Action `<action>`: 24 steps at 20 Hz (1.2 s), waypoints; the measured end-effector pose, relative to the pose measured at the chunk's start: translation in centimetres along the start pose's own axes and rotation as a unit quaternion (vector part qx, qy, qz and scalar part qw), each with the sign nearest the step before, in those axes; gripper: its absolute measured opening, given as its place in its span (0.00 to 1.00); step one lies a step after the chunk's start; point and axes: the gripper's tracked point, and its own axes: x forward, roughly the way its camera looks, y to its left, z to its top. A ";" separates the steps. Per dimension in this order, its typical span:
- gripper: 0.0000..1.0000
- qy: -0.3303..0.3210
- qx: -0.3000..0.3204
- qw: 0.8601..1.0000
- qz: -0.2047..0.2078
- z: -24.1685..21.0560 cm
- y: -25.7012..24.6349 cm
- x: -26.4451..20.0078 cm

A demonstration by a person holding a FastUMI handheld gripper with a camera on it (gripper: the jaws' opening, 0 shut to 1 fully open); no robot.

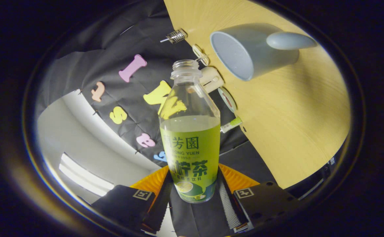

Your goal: Take the bottle from table, then pour the juice into the cup, finally place the bottle on the coaster

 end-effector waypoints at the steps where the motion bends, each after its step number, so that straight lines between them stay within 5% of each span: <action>1: 0.76 0.002 0.001 1.000 0.001 -0.1 0.0 0.0; 16: 0.77 0.007 -0.010 1.000 -0.017 -0.3 -1.1 -0.1; 24: 0.77 0.047 -0.182 0.974 -0.129 -2.1 -4.5 -2.0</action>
